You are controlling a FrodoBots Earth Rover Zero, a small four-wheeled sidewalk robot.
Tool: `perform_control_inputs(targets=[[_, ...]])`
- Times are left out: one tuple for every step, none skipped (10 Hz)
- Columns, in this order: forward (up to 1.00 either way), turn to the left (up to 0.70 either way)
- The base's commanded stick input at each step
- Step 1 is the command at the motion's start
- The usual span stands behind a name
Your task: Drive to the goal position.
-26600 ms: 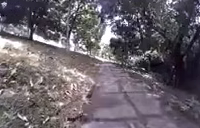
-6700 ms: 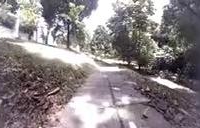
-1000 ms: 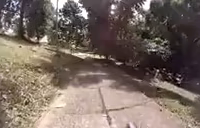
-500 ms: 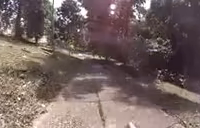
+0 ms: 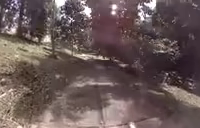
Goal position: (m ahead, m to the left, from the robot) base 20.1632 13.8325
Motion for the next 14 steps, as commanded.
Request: perform_control_inputs(targets=[[1.00, 0.00], [1.00, 0.00], [1.00, 0.00], [1.00, 0.00], [1.00, 0.00], [1.00, 0.00], [1.00, 0.00], [1.00, 0.00], [1.00, 0.00], [1.00, 0.00], [1.00, 0.00], [1.00, 0.00], [1.00, 0.00], [1.00, 0.00]])
